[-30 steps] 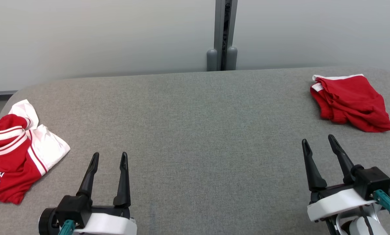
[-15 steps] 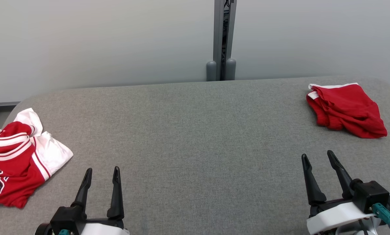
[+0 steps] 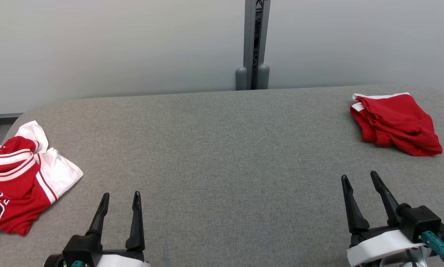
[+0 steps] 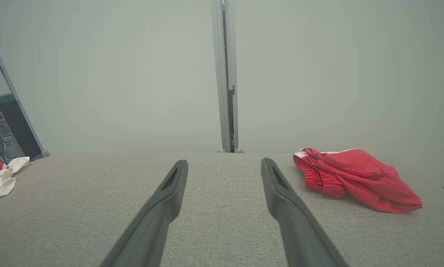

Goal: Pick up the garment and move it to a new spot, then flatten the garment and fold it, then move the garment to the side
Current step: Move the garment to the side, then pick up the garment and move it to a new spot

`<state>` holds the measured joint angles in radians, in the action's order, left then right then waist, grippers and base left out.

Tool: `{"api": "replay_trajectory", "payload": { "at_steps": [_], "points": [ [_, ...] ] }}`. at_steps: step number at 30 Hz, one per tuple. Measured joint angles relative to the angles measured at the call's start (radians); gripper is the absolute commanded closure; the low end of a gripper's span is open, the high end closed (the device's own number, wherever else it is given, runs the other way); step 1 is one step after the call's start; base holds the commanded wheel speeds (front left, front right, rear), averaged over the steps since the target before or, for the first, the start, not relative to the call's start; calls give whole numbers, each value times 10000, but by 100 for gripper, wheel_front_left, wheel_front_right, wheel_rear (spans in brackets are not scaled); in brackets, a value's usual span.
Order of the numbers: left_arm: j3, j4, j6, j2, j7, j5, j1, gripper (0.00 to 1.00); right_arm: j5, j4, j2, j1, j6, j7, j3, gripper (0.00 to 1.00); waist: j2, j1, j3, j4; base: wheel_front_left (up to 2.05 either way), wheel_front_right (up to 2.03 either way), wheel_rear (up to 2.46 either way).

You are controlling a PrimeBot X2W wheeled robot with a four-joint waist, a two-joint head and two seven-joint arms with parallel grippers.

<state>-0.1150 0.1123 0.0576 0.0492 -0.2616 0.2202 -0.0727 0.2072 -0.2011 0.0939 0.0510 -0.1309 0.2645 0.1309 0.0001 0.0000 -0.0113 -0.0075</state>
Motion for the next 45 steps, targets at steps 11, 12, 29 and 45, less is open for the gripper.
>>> {"api": "replay_trajectory", "payload": {
  "at_steps": [11, 12, 29, 45],
  "points": [
    [-35, 132, 8, 0, 0, -27, 15, 0, 4, -58, -15, 1, 0, 0, 38, 0, 0, 0, -72, -29, 0, 0, 0],
    [-36, 130, 8, 0, 0, -29, 22, 0, 6, -59, -13, 1, 0, 0, 52, 0, 0, 0, -68, -31, 0, 0, 0],
    [-15, -56, 263, -2, 0, -40, 176, 0, 82, -75, -23, 16, 0, 0, 253, 0, 0, 0, -23, 448, 0, 0, 0],
    [23, -614, 351, 0, 0, 25, 172, 0, 130, 119, -31, 4, 0, 0, 573, 0, 0, 0, 25, 2489, 0, 0, 0]
  ]
}}
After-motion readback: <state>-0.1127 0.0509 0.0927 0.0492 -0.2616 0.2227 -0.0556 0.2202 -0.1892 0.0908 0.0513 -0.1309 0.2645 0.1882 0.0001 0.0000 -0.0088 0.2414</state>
